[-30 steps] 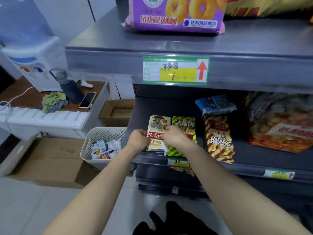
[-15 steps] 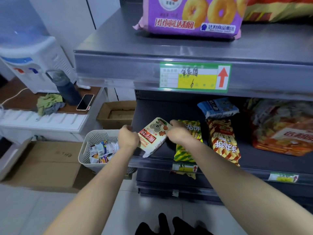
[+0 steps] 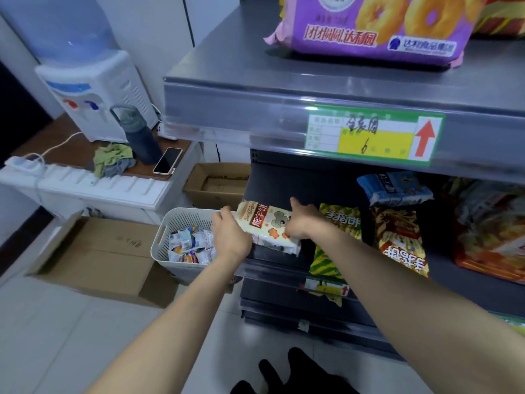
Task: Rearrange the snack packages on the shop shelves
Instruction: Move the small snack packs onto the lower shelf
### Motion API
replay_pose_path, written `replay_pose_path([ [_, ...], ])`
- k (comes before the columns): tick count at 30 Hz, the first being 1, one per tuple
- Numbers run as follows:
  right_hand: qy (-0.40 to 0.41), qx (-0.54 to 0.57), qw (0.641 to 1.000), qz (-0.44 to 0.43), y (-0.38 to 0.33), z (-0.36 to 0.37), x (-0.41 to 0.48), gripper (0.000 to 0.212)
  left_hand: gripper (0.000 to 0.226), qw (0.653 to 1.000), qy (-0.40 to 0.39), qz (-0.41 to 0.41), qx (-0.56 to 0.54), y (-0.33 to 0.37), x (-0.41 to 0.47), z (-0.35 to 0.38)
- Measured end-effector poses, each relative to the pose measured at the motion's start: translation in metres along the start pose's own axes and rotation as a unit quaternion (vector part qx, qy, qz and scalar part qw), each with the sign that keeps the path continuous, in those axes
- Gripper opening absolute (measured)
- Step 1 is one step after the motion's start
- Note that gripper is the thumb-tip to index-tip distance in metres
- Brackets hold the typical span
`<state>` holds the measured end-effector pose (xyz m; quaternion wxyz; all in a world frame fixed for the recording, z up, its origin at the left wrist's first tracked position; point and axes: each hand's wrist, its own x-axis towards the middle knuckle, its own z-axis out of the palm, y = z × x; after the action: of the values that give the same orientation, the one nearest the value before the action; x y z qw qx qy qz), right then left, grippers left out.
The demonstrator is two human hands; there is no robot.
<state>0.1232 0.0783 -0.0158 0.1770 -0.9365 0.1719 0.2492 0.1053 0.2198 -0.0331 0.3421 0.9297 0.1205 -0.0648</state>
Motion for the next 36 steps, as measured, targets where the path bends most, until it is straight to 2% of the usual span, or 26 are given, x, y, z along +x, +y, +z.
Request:
replay_pose_path([
  [2,0.025,-0.029,0.999,-0.008,-0.005,0.003,-0.002,0.072,0.070,0.998,0.016,-0.058,-0.011,-0.002,-0.002,0.000],
  [5,0.007,0.002,0.999,-0.049,-0.013,0.011,-0.002,0.053,0.058,0.977,-0.043,-0.133,-0.160,-0.001,-0.005,0.006],
  [7,-0.001,0.048,0.998,-0.048,-0.014,0.011,-0.004,0.043,0.049,0.960,-0.077,-0.143,-0.229,0.002,-0.009,0.007],
  [11,-0.012,0.162,0.985,-0.054,-0.014,0.013,-0.010,0.032,0.026,0.941,-0.088,-0.117,-0.304,0.008,-0.011,0.009],
  [20,-0.007,0.338,0.937,-0.086,0.000,0.006,-0.056,0.036,0.029,0.919,-0.052,-0.125,-0.371,0.012,-0.029,-0.008],
  [25,-0.008,0.361,0.924,-0.129,0.021,0.001,-0.092,0.023,0.026,0.911,-0.021,-0.108,-0.397,0.023,-0.071,-0.017],
  [28,0.005,0.356,0.923,-0.147,0.048,0.000,-0.120,0.022,0.025,0.910,-0.016,-0.096,-0.404,0.038,-0.109,-0.016],
  [36,0.109,0.374,0.906,-0.163,0.183,-0.022,-0.206,0.018,0.022,0.919,-0.025,-0.021,-0.392,0.102,-0.238,0.027],
])
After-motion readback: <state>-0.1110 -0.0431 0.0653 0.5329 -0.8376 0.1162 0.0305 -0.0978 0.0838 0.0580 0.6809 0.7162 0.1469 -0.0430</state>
